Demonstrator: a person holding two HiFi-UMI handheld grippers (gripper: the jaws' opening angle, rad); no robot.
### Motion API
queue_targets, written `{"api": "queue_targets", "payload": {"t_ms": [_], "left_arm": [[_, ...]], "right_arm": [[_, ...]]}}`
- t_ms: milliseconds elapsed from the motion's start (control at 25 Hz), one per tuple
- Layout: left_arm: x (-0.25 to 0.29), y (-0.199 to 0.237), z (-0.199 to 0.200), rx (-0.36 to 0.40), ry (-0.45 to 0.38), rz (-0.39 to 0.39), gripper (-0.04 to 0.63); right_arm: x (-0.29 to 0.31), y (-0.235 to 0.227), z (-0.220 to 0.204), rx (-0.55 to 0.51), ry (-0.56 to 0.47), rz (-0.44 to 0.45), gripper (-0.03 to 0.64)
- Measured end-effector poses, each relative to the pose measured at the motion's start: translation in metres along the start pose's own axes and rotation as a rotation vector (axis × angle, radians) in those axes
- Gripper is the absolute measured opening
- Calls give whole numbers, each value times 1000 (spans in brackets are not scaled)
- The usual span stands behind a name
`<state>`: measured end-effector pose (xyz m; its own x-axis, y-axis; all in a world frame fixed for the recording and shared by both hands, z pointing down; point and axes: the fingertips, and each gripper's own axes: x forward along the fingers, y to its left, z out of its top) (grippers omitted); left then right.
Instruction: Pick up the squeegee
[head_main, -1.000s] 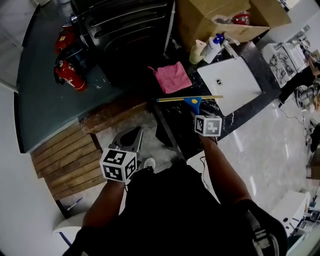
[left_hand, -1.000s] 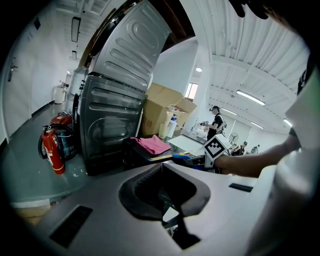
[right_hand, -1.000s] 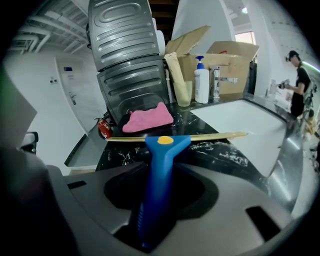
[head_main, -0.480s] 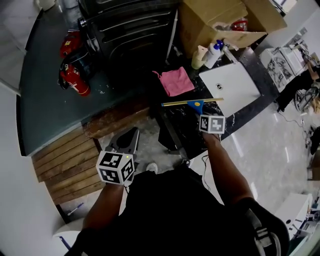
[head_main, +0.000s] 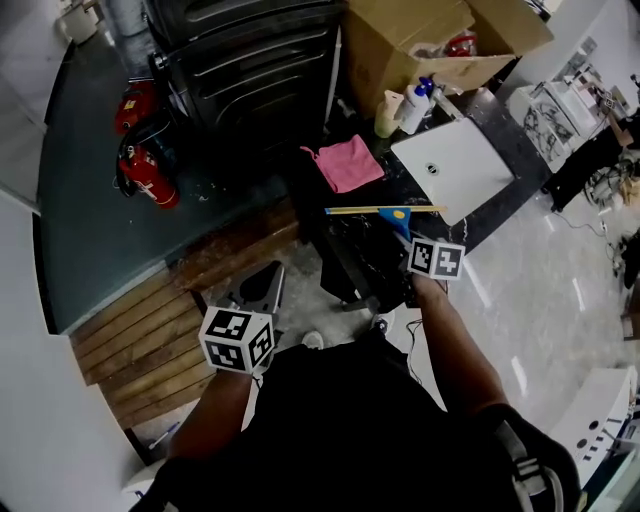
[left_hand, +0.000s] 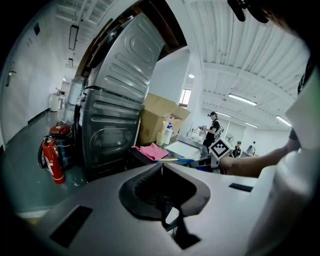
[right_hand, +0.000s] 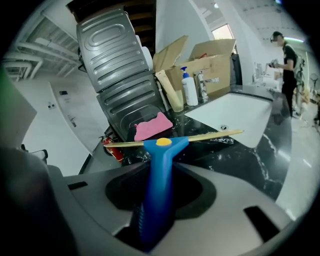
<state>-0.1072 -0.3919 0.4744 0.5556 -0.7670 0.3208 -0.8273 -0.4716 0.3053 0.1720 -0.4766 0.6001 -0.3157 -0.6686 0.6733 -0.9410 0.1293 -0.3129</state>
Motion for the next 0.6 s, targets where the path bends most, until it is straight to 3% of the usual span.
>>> {"api": "queue_targets", "payload": {"t_ms": [400,600], "left_arm": [[11,-29,3,46,15,-117,17],[21,-47,8,57,-2,-140,17]], "right_arm": [[-72,38,18,89,-195,116,141],[-107,53,28,110,-280,186,141]]}}
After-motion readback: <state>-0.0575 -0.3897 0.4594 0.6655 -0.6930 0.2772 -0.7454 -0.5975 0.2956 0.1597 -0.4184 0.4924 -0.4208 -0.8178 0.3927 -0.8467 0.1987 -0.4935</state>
